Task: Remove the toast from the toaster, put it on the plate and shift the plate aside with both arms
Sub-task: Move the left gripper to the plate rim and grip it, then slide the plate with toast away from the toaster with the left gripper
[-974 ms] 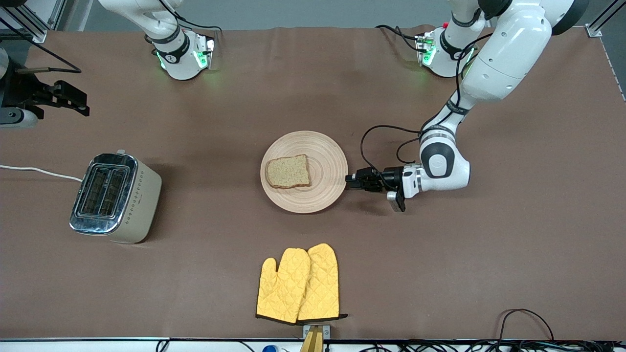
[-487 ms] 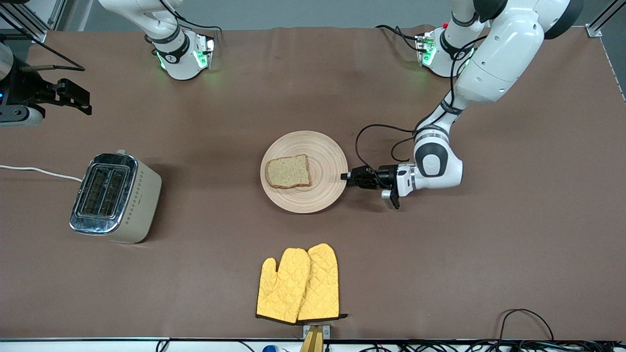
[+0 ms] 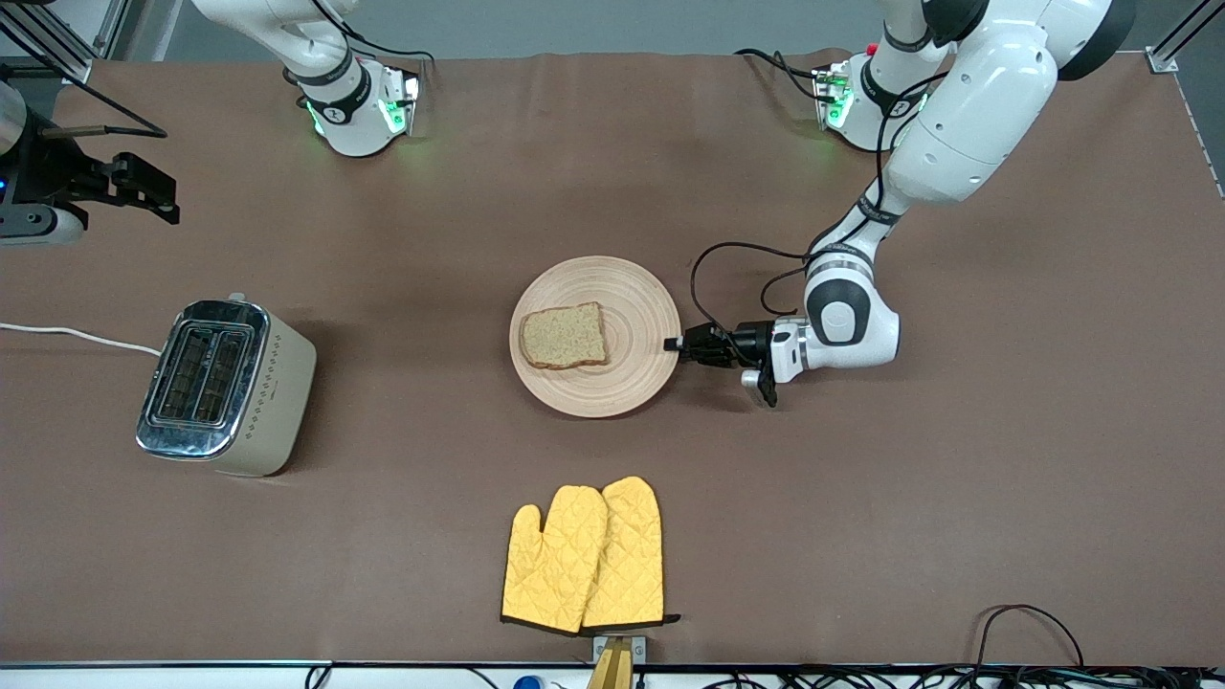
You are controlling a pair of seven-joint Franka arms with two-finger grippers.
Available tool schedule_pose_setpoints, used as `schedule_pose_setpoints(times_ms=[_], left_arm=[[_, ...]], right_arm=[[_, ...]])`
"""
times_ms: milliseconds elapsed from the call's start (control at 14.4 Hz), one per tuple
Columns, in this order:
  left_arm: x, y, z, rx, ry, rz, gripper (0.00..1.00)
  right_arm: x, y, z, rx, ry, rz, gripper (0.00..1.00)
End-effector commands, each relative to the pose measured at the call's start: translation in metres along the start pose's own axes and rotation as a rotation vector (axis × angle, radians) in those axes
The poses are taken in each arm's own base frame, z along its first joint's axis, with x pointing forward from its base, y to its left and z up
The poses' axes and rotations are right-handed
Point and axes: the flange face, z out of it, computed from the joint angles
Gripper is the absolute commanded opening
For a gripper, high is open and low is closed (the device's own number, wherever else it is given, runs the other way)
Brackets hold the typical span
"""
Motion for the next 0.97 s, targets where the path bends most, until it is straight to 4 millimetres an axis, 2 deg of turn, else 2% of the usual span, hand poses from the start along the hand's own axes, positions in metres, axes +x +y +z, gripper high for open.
schedule_pose_setpoints(times_ms=[0,487,905], left_arm=[[0.000,0.000,0.003,-0.004,0.016,-0.011,0.22],[0.001,0.000,0.002,-0.003,0.017,-0.002,0.06],[0.011,0.005,-0.012,-0.001,0.037,0.013,0.01]], right_arm=[[-0.007,-0.006,-0.006,-0.022,0.003,0.015,1.00],[-0.009,-0.005,-0.006,-0.021,-0.003,0.016,1.00],[-0.009,-0.006,-0.006,-0.022,-0.005,0.015,1.00]])
